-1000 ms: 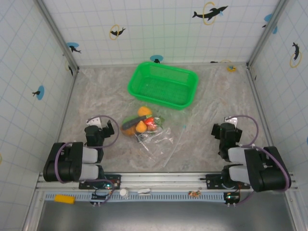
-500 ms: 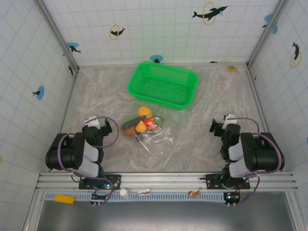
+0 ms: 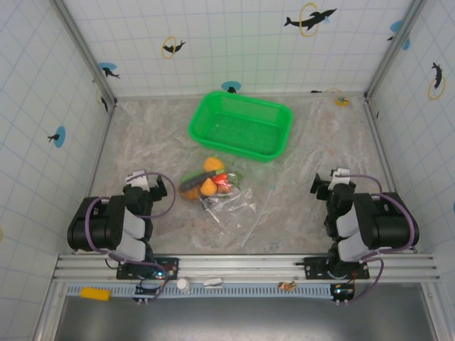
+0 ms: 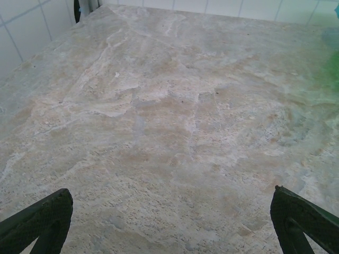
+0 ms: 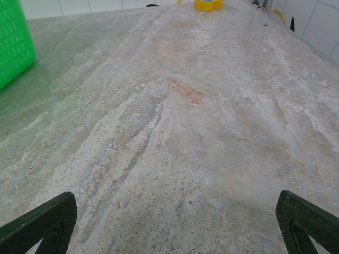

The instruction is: Place the food in the zip-top bag and seal the zipper

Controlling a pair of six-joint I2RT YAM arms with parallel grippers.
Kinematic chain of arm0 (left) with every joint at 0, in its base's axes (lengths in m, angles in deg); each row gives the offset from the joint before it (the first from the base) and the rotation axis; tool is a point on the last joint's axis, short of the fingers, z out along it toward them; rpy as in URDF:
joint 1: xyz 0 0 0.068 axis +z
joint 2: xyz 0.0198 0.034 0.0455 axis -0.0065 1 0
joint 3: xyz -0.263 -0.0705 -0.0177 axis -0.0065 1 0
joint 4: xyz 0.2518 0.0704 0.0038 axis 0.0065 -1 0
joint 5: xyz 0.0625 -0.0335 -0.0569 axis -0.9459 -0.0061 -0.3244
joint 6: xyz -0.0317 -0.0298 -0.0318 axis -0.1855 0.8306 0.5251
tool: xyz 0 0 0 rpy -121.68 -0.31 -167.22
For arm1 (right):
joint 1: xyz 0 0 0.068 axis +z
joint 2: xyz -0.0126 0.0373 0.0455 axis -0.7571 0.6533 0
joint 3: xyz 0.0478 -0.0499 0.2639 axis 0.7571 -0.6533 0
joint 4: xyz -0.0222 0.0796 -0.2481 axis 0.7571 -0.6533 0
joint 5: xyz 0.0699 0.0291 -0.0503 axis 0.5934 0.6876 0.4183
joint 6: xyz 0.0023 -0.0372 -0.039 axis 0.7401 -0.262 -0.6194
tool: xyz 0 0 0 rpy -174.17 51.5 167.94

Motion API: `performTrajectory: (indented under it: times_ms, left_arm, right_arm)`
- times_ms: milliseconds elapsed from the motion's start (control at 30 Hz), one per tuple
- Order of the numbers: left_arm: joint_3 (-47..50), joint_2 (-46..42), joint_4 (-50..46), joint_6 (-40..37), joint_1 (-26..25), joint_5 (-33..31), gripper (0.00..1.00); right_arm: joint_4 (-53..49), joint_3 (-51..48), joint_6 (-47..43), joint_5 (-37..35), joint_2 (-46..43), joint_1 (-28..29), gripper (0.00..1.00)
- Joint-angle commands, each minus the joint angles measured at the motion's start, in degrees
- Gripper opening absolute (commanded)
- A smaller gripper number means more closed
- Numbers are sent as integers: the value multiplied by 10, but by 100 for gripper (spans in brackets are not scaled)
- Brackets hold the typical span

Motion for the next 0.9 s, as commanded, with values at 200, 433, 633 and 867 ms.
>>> performTrajectory:
  times_ms: [200, 433, 633, 867]
  left_arm:
    - [4, 0, 20, 5, 1, -40, 98]
    - [6, -1, 22, 4, 0, -43, 98]
    - [5, 0, 21, 1, -3, -46, 98]
    - [5, 0, 22, 1, -3, -46, 98]
  right_arm:
    - [28, -13, 1, -10, 2, 2, 99]
    - [29, -13, 1, -9, 2, 2, 99]
    - [28, -13, 1, -9, 2, 2, 99]
    - [29, -12, 1, -9, 2, 2, 99]
